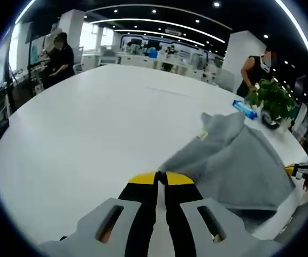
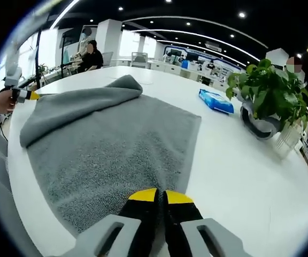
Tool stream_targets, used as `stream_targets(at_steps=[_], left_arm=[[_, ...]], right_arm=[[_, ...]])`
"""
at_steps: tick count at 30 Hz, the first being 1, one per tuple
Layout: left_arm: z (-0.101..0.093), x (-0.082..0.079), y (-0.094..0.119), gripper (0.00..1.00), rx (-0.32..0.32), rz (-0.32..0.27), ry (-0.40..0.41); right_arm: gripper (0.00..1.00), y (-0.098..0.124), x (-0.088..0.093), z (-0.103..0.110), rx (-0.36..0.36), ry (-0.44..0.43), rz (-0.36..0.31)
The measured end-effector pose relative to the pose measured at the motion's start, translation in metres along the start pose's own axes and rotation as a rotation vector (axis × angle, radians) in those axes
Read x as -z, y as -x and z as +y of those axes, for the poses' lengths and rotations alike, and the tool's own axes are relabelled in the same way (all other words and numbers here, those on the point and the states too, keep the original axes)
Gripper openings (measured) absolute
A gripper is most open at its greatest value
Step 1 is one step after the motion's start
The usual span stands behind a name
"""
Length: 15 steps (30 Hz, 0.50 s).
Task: Open the folded towel by lifting each exposed corner and separating the folded layers until the towel lies flat within the target outline without major curled edges
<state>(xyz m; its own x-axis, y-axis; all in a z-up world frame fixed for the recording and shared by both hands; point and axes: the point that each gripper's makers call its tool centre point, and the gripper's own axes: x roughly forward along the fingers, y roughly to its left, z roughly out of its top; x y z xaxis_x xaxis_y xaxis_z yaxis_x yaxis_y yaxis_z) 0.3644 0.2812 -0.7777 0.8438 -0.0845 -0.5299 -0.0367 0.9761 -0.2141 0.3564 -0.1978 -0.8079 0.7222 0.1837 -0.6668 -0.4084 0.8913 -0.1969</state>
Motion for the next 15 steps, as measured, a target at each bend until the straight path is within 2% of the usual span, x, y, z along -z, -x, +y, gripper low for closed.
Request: stream_targets(at_steps=[2,10,12,15], left_arm=[[0.003,0.003,-0.001,0.03,0.0,-0.001,0.001],[0.017,0.012,-0.005,0.03,-0.001,0.013,-0.013],[0.022,0.014,-0.005,0.03,0.001,0.023,0.005],[0.036,0.021,-0.004,0.03,-0.032,0.05,0.015]], right_arm=[[0.0,-0.001,-0.001,0.0,0.001,0.007,0.02],[0.0,0.0,0.002,-0.004,-0.015,-0.08,0.102],[0.0,0.0,0.003,-0.004,-0.01,-0.058,0.111],[0.0,0.001,0.002,-0.002,-0.003,-0.033,0.117]])
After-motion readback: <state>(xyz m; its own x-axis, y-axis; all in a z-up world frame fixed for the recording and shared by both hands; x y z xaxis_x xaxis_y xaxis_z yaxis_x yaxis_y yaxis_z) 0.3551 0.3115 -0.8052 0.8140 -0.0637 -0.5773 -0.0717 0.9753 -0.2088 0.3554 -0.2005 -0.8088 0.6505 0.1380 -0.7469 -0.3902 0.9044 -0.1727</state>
